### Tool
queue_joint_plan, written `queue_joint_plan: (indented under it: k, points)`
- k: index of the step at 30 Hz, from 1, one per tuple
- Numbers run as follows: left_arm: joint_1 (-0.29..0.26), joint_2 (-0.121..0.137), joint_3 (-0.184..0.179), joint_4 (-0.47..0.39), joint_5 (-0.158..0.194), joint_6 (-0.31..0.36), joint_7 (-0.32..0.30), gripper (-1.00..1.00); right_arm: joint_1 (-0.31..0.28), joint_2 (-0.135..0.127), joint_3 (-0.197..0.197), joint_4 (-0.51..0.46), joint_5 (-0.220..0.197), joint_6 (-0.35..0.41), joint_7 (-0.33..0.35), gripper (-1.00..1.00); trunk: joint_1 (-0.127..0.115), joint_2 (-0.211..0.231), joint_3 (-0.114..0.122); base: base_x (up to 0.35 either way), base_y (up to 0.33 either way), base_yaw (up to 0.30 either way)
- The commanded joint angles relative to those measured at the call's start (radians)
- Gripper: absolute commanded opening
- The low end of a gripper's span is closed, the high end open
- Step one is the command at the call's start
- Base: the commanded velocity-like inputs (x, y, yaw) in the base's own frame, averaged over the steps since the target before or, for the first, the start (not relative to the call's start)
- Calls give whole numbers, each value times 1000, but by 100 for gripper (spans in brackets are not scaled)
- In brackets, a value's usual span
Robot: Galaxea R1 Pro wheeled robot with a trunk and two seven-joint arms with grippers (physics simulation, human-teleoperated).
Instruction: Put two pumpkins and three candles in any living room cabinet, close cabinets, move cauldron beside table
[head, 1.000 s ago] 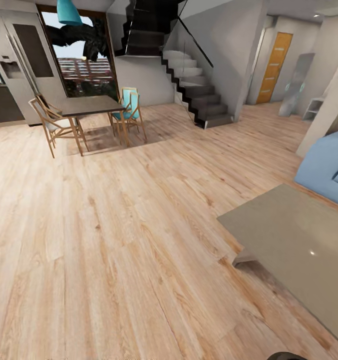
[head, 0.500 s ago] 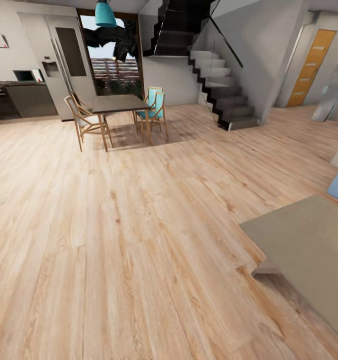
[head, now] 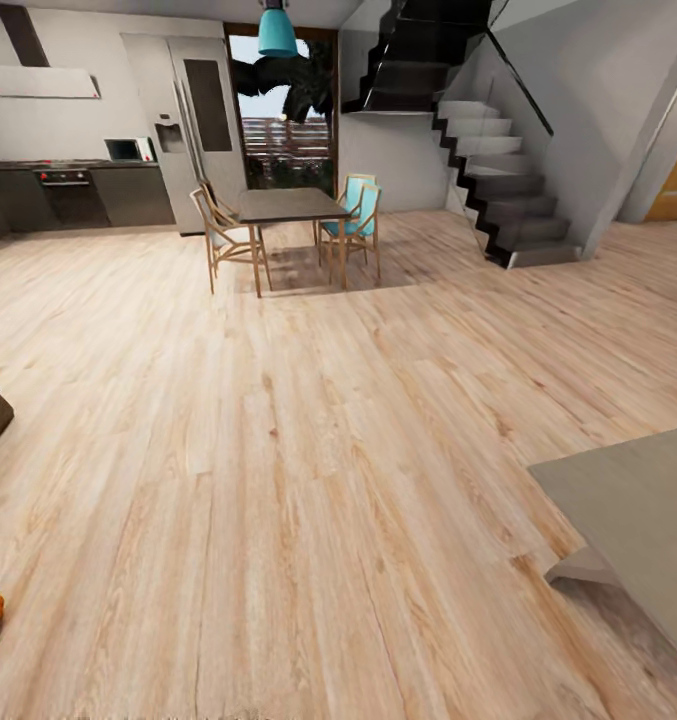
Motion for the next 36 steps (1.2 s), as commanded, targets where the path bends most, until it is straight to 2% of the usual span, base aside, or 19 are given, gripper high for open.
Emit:
queue_joint_plan:
  k: [1, 36]
  points:
    - [0, 0, 0, 0, 0, 0, 0, 100, 0, 0, 0, 0, 0, 0, 0, 100, 0, 0, 0, 0, 0, 288]
    - [0, -12, 3, -4, 2, -1, -2, 100, 0, -3, 0, 0, 0, -2, 0, 100, 0, 0, -2, 0, 0, 288]
